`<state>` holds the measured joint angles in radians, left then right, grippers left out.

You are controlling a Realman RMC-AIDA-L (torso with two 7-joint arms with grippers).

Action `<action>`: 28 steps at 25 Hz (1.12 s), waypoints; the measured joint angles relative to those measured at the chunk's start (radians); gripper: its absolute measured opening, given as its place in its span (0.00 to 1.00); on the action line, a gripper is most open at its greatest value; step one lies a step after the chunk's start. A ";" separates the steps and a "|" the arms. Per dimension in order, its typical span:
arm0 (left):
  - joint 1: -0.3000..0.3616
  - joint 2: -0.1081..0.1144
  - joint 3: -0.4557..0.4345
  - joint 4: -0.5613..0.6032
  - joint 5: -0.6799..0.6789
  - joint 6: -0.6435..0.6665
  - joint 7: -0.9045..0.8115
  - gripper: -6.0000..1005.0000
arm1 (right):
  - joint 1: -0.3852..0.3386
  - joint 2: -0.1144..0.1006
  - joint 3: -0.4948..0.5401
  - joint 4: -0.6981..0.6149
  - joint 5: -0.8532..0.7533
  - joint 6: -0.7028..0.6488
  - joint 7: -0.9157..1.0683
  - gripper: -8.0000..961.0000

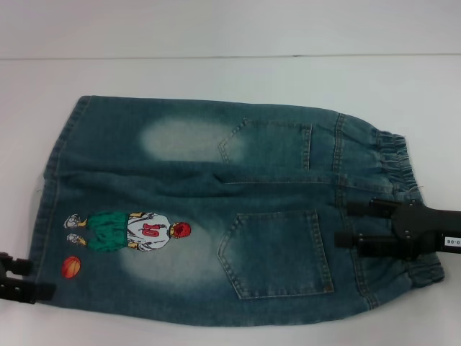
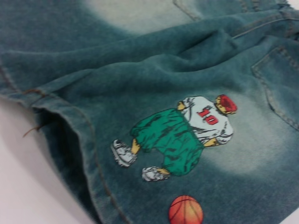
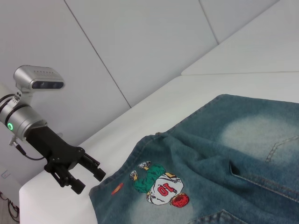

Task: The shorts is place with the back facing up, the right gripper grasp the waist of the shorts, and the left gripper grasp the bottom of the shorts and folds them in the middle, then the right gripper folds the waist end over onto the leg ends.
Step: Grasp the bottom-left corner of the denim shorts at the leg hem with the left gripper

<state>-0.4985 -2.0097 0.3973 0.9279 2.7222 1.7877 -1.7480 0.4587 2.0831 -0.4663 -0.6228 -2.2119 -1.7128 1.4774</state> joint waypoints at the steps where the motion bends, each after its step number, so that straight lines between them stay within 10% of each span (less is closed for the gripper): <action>1: 0.000 0.000 0.000 0.000 0.002 -0.004 -0.002 0.86 | 0.000 0.000 0.000 0.000 0.000 0.000 0.000 0.96; 28: -0.006 -0.004 0.020 -0.045 0.047 -0.104 -0.025 0.85 | 0.000 -0.002 0.009 -0.008 0.003 -0.001 0.001 0.95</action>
<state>-0.5047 -2.0136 0.4173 0.8824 2.7690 1.6839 -1.7732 0.4587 2.0815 -0.4576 -0.6307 -2.2088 -1.7140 1.4781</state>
